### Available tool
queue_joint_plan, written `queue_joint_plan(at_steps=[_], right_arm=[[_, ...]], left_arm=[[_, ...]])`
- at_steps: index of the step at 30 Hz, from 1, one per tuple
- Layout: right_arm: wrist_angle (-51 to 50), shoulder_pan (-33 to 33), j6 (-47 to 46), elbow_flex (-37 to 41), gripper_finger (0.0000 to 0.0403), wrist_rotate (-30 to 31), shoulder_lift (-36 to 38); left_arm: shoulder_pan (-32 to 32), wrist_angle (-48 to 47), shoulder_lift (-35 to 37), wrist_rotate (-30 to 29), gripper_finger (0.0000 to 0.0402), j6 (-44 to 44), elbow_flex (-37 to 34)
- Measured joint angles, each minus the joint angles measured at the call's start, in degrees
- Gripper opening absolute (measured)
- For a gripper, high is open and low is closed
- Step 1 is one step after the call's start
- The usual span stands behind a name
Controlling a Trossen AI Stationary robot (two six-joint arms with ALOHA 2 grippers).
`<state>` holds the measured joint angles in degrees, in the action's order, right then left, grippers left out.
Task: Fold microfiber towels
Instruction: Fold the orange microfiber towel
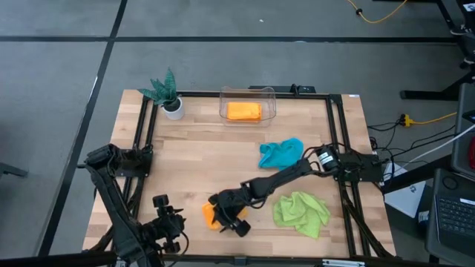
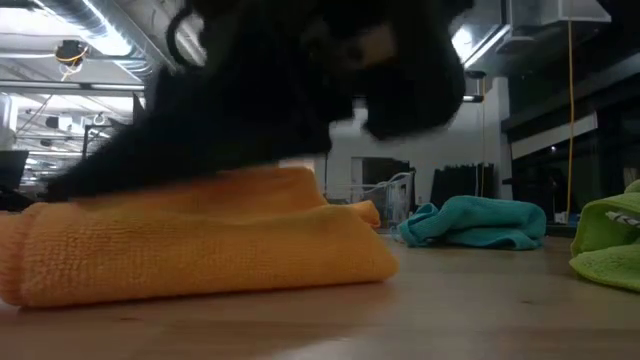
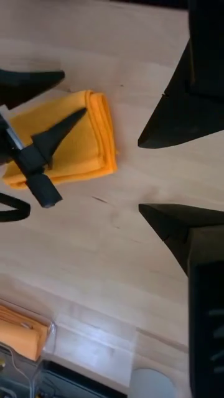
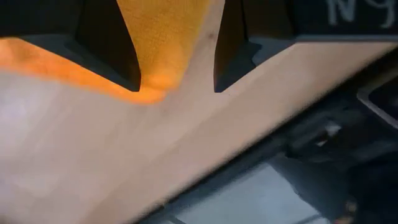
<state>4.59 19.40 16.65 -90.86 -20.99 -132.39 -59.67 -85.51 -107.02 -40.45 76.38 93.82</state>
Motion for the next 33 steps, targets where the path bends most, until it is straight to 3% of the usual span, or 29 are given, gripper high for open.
queue_joint_plan(at_steps=[5, 12, 16, 19, 24, 27, 30, 33], right_arm=[[-1.88, -2.05, 2.50, -0.64, 0.0205, -5.69, 0.48], [-0.74, -3.87, 4.92, -0.73, 0.0205, -5.27, -4.75], [5.88, -3.86, -0.47, -0.91, 0.0205, -3.54, -7.99], [11.04, -3.51, -7.68, -0.88, 0.0205, 7.12, -9.32], [15.64, -4.56, -25.82, -0.64, 0.0205, 37.96, -9.81], [17.23, -5.25, -39.04, -0.46, 0.0205, 52.87, -10.16], [19.99, -5.43, -45.20, -0.42, 0.0205, 61.24, -11.15], [22.56, -5.37, -45.80, -0.36, 0.0205, 62.75, -11.68]], left_arm=[[0.01, -0.01, -0.04, 0.00, 0.0147, 0.00, 0.00], [0.03, -0.08, -0.07, -0.44, 0.0147, -0.02, 0.00], [0.03, -0.09, -0.07, -0.79, 0.0147, 0.00, 0.00], [0.03, -0.09, -0.07, -1.04, 0.0147, 0.00, 0.00], [0.03, -0.04, -0.07, -2.59, 0.0147, 0.09, 0.00], [0.16, 0.29, -0.07, -3.66, 0.0147, 0.15, 0.00], [0.39, 0.72, -0.08, -4.29, 0.0147, 0.10, 0.00], [0.90, 0.71, -0.09, -4.32, 0.0147, 0.04, 0.00]])
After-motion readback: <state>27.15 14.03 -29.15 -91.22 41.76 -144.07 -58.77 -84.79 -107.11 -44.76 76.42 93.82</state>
